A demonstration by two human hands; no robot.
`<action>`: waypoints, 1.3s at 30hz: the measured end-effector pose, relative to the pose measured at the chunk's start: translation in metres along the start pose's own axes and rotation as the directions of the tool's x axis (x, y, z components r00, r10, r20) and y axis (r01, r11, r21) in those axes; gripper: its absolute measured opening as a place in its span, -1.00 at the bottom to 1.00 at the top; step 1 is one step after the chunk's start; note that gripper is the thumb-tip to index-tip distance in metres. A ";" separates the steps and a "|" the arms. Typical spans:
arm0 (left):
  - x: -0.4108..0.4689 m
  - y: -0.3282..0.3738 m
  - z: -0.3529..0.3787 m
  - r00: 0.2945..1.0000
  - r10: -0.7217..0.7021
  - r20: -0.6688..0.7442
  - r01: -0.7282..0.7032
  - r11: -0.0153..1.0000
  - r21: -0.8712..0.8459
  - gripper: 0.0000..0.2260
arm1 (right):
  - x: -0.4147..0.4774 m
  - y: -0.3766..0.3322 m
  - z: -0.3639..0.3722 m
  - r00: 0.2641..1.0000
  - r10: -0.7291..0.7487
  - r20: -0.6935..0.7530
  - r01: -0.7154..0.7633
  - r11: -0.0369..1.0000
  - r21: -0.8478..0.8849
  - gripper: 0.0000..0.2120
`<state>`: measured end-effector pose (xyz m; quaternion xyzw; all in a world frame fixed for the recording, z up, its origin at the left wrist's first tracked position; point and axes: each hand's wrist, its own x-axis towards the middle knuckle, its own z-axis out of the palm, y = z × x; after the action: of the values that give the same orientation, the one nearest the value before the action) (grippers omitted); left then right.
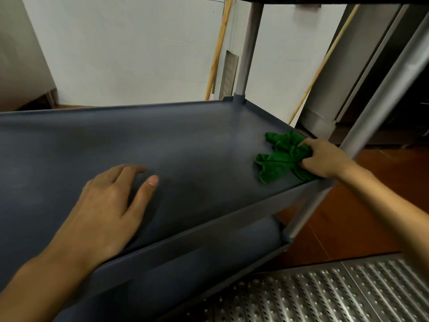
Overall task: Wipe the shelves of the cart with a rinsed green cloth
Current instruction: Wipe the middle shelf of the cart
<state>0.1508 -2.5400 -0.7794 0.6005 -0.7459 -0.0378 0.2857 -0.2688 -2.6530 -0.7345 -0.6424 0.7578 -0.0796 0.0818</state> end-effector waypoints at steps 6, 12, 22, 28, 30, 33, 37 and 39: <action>0.005 0.009 0.007 0.989 0.035 0.144 -0.045 0.996 0.072 -0.33 | 0.015 -0.024 0.019 0.997 0.063 -0.047 -0.063 0.998 0.005 -0.38; 0.007 0.014 0.003 0.983 0.020 0.181 -0.062 0.973 0.224 -0.28 | 0.028 -0.085 0.030 1.000 0.016 -0.021 -0.017 0.998 -0.057 -0.39; -0.012 -0.018 -0.044 0.958 -0.051 0.283 0.043 0.999 0.032 -0.44 | 0.032 -0.232 0.071 0.967 -0.252 0.049 0.256 0.957 -0.133 -0.31; -0.098 -0.085 -0.116 0.983 -0.182 0.001 0.177 0.956 0.234 -0.58 | 0.049 -0.283 0.082 0.960 -0.273 0.059 0.279 0.941 -0.190 -0.29; -0.125 -0.096 -0.125 0.970 -0.219 -0.105 0.238 0.944 0.227 -0.67 | 0.052 -0.300 0.086 0.960 -0.275 0.048 0.279 0.943 -0.181 -0.26; -0.141 -0.101 -0.120 0.962 -0.241 -0.130 0.264 0.943 0.202 -0.71 | 0.052 -0.325 0.094 0.949 -0.315 0.016 0.314 0.937 -0.152 -0.31; -0.131 -0.101 -0.116 0.972 -0.227 -0.058 0.234 0.954 0.187 -0.64 | 0.042 -0.369 0.097 0.938 -0.346 -0.022 0.342 0.934 -0.099 -0.46; -0.130 -0.104 -0.117 0.975 -0.217 -0.040 0.221 0.959 0.180 -0.63 | 0.033 -0.396 0.101 0.929 -0.370 -0.011 0.369 0.927 -0.071 -0.49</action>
<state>0.3118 -2.4155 -0.7725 0.7034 -0.6723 0.0055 0.2305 0.1294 -2.7508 -0.7439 -0.7750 0.6265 -0.0758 0.0344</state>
